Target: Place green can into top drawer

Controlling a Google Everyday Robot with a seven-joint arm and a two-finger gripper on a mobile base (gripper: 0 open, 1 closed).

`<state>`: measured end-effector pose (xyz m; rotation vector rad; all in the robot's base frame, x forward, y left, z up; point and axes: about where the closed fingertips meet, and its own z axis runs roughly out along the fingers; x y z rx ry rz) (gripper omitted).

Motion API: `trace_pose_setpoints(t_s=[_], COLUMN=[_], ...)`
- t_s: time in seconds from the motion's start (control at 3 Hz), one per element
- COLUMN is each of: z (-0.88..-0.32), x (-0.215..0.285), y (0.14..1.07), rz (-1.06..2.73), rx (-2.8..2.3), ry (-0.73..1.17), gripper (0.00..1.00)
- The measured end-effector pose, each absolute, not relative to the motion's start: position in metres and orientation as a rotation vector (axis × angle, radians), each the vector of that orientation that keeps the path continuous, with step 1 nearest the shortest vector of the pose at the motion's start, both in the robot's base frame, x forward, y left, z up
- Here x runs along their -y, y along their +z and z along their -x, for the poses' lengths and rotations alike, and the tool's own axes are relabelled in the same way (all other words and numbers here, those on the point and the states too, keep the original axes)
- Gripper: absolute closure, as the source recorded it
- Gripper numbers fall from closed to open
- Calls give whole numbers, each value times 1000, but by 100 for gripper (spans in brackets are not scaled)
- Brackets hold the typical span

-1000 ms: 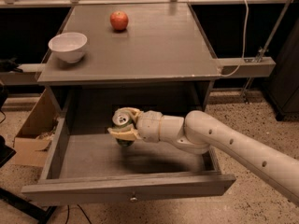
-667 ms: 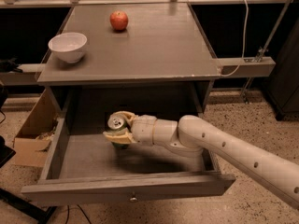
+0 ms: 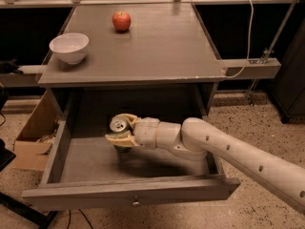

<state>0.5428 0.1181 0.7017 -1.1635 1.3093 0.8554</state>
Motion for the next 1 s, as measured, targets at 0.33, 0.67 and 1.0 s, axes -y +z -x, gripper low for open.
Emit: trace_pose_setpoints(t_s=[0.33, 0.67, 1.0], z=[-543, -543, -543], x=[-118, -118, -118], y=[702, 702, 702], rz=[1164, 1164, 1164], rx=[-1309, -1309, -1309], ry=[855, 855, 856], gripper=[35, 12, 0])
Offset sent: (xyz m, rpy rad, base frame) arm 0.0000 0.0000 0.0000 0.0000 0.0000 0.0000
